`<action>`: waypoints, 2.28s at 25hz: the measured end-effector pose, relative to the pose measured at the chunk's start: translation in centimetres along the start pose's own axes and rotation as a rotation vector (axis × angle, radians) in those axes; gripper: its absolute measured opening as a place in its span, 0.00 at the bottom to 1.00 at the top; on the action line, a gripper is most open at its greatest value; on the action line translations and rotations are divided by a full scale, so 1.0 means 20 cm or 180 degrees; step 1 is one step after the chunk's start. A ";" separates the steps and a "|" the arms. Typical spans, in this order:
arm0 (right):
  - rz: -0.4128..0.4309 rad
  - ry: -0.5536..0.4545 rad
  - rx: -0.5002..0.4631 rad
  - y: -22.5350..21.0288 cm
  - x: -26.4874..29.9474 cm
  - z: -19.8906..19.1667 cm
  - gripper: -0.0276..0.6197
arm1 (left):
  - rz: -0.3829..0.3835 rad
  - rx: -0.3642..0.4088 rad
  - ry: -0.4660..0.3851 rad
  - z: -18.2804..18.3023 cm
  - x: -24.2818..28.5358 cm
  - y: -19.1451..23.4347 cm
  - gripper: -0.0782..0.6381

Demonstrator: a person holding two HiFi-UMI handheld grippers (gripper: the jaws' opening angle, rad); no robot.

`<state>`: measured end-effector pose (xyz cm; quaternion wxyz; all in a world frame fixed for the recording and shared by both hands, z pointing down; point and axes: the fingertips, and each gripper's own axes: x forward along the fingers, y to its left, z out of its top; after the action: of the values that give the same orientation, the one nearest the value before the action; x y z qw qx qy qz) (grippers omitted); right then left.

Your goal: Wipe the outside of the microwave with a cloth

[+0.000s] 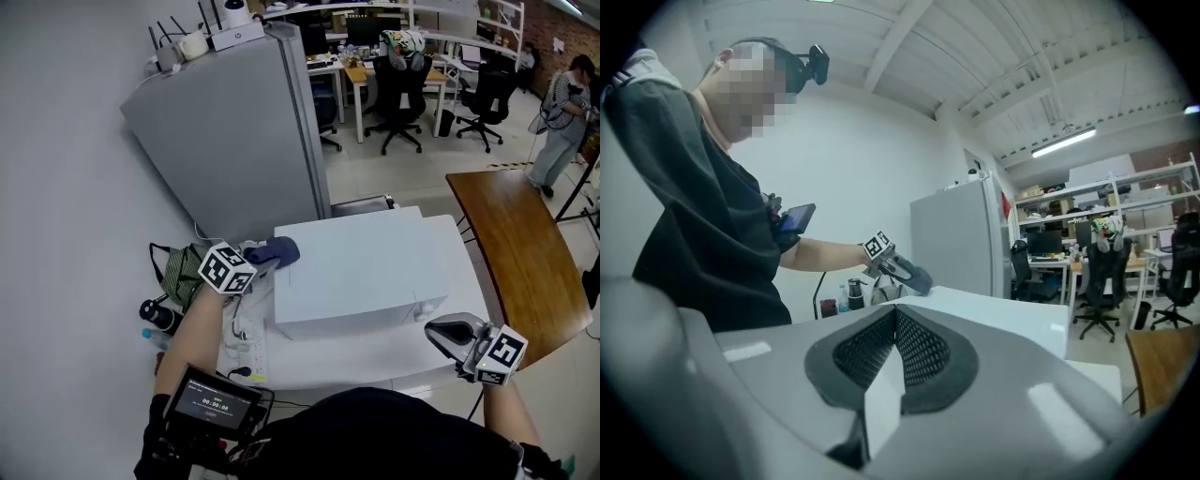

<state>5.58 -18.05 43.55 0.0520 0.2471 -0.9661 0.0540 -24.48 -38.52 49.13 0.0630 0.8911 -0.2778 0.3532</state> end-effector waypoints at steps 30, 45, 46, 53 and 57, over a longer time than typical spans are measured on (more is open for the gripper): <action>-0.0005 0.0035 -0.0163 0.12 -0.09 0.04 0.05 | -0.0234 -0.0048 0.0363 -0.36 0.04 -0.27 0.19; -0.0248 0.0052 -0.0131 0.04 -0.55 -0.05 0.05 | -0.0609 0.0346 -0.0416 0.55 0.47 -0.76 0.19; -0.0346 0.0006 -0.0099 -0.02 -0.66 -0.06 0.05 | -0.0696 0.0406 -0.0389 0.64 0.61 -0.85 0.19; -0.0854 0.0035 0.0060 -0.31 -1.27 -0.21 0.05 | -0.1059 0.0785 -0.0037 0.91 1.23 -1.33 0.19; -0.0897 0.0029 0.0093 -0.32 -1.28 -0.23 0.05 | -0.1129 0.0762 0.0127 0.82 1.26 -1.33 0.19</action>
<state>31.45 -10.94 45.34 0.0599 0.3808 -0.9207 0.0614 14.58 -32.71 55.95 0.0234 0.9200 -0.0714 0.3846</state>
